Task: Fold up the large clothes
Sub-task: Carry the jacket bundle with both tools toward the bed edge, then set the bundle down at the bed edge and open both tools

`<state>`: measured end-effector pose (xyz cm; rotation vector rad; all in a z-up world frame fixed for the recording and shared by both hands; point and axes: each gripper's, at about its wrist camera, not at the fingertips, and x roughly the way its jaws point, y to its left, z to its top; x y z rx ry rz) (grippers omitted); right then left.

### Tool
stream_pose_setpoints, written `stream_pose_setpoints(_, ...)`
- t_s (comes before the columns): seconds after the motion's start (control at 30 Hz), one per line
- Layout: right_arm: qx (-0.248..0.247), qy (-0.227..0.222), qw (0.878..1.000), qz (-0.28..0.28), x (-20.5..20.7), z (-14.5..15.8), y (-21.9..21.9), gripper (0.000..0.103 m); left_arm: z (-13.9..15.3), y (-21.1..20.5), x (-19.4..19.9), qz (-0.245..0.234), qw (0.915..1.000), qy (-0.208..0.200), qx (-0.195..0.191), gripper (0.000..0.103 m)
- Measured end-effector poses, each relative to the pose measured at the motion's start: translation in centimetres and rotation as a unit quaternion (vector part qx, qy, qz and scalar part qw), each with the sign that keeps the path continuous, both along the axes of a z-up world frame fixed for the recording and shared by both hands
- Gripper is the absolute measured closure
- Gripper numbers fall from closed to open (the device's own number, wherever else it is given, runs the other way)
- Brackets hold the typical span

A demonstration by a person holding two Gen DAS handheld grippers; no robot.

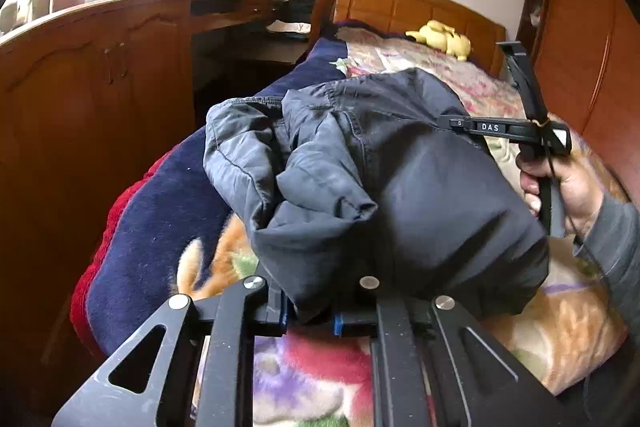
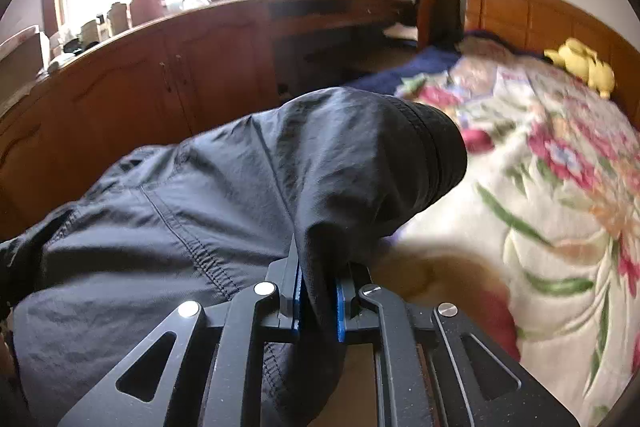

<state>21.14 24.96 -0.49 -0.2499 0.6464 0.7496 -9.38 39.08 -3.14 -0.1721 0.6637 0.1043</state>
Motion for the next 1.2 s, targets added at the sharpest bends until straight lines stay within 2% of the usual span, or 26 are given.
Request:
stream_pose_setpoints(0.1, -0.004, 0.009, 1.000, -0.004, 0.5, -0.7, 0.2, 0.086, 0.4, -0.1, 0.1, 0.001, 0.9999, 0.004, 0.013, 0.089)
stream_pose_setpoints(0.2, -0.013, -0.004, 1.000, -0.007, -0.3, -0.2, 0.5, 0.071, 0.7, 0.2, -0.4, 0.008, 0.9998, 0.009, 0.017, 0.081)
stream_pose_setpoints(0.27, -0.013, 0.000, 1.000, 0.000, -0.6, 0.1, 0.4, 0.054, 1.0, 0.4, -0.3, 0.014, 0.9997, 0.011, 0.019, 0.075)
stream_pose_setpoints(0.33, -0.013, -0.012, 1.000, 0.000, -1.1, 0.8, 0.2, 0.045, 1.2, 0.4, -0.8, 0.023, 0.9994, 0.012, 0.024, 0.066)
stream_pose_setpoints(0.4, -0.004, -0.029, 1.000, 0.003, -3.6, 1.6, -0.8, 0.039, 1.7, 0.4, -1.1, 0.032, 0.9989, 0.007, 0.032, 0.063)
stream_pose_setpoints(0.57, 0.010, -0.042, 0.998, 0.036, -7.7, 2.3, -2.2, 0.037, 3.6, -0.5, -2.8, 0.058, 0.9969, -0.010, 0.052, 0.061)
stream_pose_setpoints(0.77, 0.025, -0.043, 0.998, 0.044, -11.3, 2.9, -4.9, 0.037, 7.1, -3.6, -4.8, 0.062, 0.9936, -0.059, 0.074, 0.056)
stream_pose_setpoints(0.8, 0.028, -0.043, 0.998, 0.044, -11.2, 3.1, -5.5, 0.037, 7.4, -4.1, -4.8, 0.059, 0.9933, -0.063, 0.077, 0.051)
stream_pose_setpoints(0.9, 0.030, -0.057, 0.997, 0.037, -12.2, 3.6, -7.5, 0.036, 8.5, -6.1, -4.9, 0.050, 0.9924, -0.078, 0.080, 0.022)
stream_pose_setpoints(1.03, 0.039, -0.067, 0.997, 0.027, -13.5, 4.3, -10.9, 0.029, 9.7, -8.7, -4.7, 0.043, 0.9913, -0.091, 0.085, 0.021)
stream_pose_setpoints(1.2, 0.048, -0.068, 0.996, 0.011, -14.8, 4.5, -15.1, 0.026, 10.7, -12.4, -3.8, 0.022, 0.9912, -0.102, 0.082, 0.021)
